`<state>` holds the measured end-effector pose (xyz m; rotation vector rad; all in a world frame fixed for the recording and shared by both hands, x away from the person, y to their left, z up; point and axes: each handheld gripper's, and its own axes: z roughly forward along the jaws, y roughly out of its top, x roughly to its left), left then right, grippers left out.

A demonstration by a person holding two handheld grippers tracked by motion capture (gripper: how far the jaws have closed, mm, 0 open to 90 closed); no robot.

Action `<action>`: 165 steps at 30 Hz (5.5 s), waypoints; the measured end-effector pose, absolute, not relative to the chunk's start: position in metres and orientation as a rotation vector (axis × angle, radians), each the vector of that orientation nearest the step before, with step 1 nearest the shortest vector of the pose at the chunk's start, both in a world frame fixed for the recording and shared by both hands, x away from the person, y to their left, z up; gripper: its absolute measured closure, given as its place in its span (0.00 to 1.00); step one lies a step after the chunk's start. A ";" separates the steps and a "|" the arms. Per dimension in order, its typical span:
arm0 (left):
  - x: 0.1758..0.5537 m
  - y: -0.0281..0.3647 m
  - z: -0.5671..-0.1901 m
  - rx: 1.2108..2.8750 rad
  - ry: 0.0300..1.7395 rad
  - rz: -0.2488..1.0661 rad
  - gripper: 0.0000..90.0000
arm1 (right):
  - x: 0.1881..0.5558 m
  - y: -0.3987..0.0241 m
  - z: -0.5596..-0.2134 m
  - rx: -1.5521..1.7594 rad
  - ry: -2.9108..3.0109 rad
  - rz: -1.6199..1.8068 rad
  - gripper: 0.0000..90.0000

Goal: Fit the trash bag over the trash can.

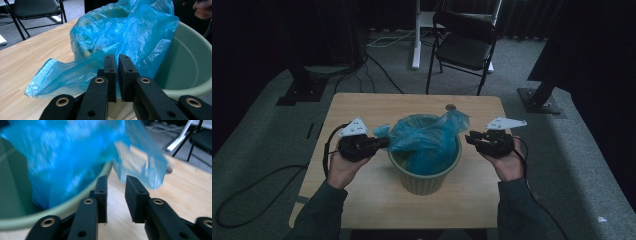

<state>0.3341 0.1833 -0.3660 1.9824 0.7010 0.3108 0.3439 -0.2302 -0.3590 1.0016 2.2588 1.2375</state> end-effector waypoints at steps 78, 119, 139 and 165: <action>0.288 0.176 -0.390 1.955 0.696 0.257 0.99 | 0.314 -0.215 -0.383 0.985 2.489 1.340 1.00; 0.285 0.201 -0.404 1.909 0.729 0.281 0.74 | 0.318 -0.258 -0.397 1.095 2.423 1.341 0.70; 0.311 0.184 -0.366 1.823 0.684 0.341 0.67 | 0.351 -0.256 -0.372 1.152 2.295 1.472 0.72; 0.320 0.178 -0.367 1.822 0.708 0.346 0.66 | 0.356 -0.259 -0.424 1.317 2.425 1.233 0.88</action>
